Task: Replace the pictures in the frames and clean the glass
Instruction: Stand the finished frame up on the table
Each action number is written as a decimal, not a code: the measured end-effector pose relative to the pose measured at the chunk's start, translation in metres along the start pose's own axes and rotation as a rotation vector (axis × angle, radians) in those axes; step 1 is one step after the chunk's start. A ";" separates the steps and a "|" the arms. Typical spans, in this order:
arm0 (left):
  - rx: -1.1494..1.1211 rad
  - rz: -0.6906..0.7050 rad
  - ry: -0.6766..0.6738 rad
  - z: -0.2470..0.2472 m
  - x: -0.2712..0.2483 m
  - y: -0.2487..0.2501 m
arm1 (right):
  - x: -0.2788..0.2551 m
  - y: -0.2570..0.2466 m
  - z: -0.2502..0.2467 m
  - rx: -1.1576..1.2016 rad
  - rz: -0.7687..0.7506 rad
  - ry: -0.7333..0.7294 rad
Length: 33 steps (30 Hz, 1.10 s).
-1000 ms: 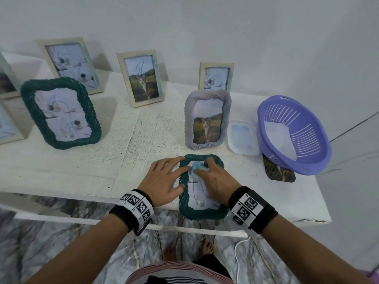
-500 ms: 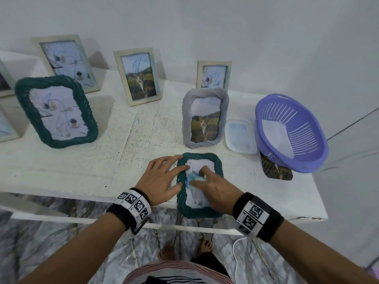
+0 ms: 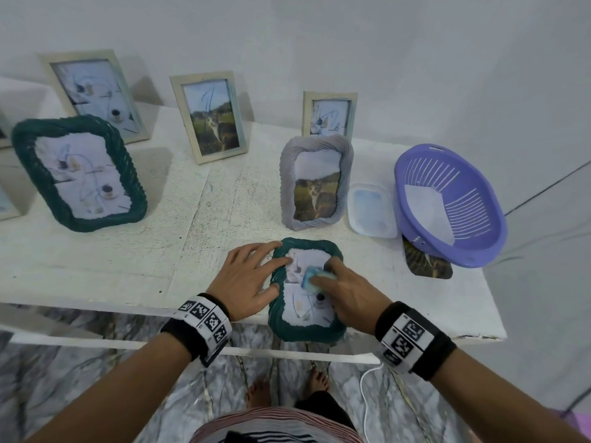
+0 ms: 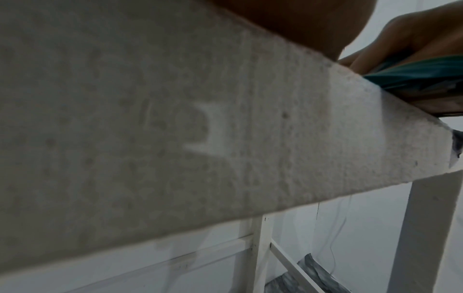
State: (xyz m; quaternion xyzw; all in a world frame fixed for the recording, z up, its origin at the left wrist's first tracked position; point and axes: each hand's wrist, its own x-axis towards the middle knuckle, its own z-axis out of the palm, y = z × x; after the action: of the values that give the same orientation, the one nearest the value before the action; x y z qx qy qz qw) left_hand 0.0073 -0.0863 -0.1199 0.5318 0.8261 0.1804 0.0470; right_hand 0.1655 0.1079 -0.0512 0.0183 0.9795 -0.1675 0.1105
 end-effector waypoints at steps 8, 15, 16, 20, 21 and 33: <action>0.001 0.008 0.001 0.002 0.000 -0.003 | 0.032 0.018 -0.016 -0.123 0.128 0.068; 0.020 0.007 -0.004 0.003 0.001 -0.002 | -0.019 -0.005 0.002 -0.025 -0.092 -0.070; 0.020 0.008 -0.005 0.003 0.001 -0.002 | -0.022 -0.004 0.001 -0.047 -0.124 -0.077; 0.011 0.019 -0.013 0.003 0.001 -0.004 | -0.002 0.014 -0.009 -0.139 -0.068 0.017; 0.012 0.018 -0.014 0.003 0.001 -0.004 | 0.005 0.014 -0.009 -0.138 -0.033 0.039; 0.028 0.009 -0.031 0.002 0.001 -0.003 | 0.004 -0.011 -0.003 -0.165 -0.074 -0.043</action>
State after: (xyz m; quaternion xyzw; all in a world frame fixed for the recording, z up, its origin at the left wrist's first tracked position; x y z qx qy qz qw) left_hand 0.0044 -0.0861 -0.1226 0.5389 0.8253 0.1607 0.0513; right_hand 0.1600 0.0983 -0.0462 -0.0308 0.9874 -0.0904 0.1262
